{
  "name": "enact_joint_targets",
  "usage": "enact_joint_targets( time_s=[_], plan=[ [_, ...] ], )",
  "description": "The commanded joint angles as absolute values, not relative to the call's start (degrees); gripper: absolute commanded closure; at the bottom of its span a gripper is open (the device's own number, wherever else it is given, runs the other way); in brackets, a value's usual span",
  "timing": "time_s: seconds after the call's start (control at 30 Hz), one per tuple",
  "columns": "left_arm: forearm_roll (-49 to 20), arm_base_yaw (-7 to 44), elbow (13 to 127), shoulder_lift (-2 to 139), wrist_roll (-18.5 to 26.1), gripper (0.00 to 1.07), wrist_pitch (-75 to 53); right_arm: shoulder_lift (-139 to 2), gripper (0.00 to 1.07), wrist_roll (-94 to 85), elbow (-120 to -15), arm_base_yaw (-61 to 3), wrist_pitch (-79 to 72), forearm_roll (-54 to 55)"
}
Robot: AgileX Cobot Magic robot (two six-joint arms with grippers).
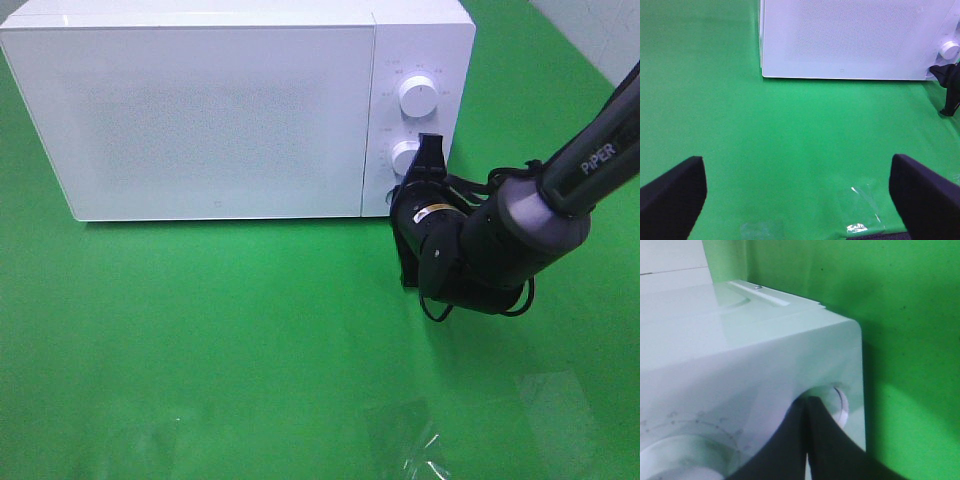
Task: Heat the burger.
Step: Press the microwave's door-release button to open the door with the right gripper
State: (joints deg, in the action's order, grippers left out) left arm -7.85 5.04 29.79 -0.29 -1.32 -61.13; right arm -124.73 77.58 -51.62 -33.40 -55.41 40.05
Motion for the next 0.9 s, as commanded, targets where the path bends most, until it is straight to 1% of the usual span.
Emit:
enact_joint_targets(
  time_s=[0.03,0.27,0.67,0.9],
  plan=[
    [-7.91,4.93,29.51,-0.63,-1.26,0.15,-61.02,-123.53,1.07,77.52,-55.23,-31.86,-69.10,40.22],
    [-7.96,4.93,29.51,-0.63,-1.26,0.15,-61.02,-125.76,1.07,76.09,-60.96,-31.23,-69.61,41.37],
    [-7.96,4.93,29.51,-0.63,-1.26,0.15,-61.02,-125.82,1.07,74.77,-61.36,-31.28,-67.67,41.25],
    [-7.96,4.93,29.51,-0.63,-1.26,0.15,-61.02,-125.82,1.07,74.37,-61.36,-31.40,-63.14,41.71]
  ],
)
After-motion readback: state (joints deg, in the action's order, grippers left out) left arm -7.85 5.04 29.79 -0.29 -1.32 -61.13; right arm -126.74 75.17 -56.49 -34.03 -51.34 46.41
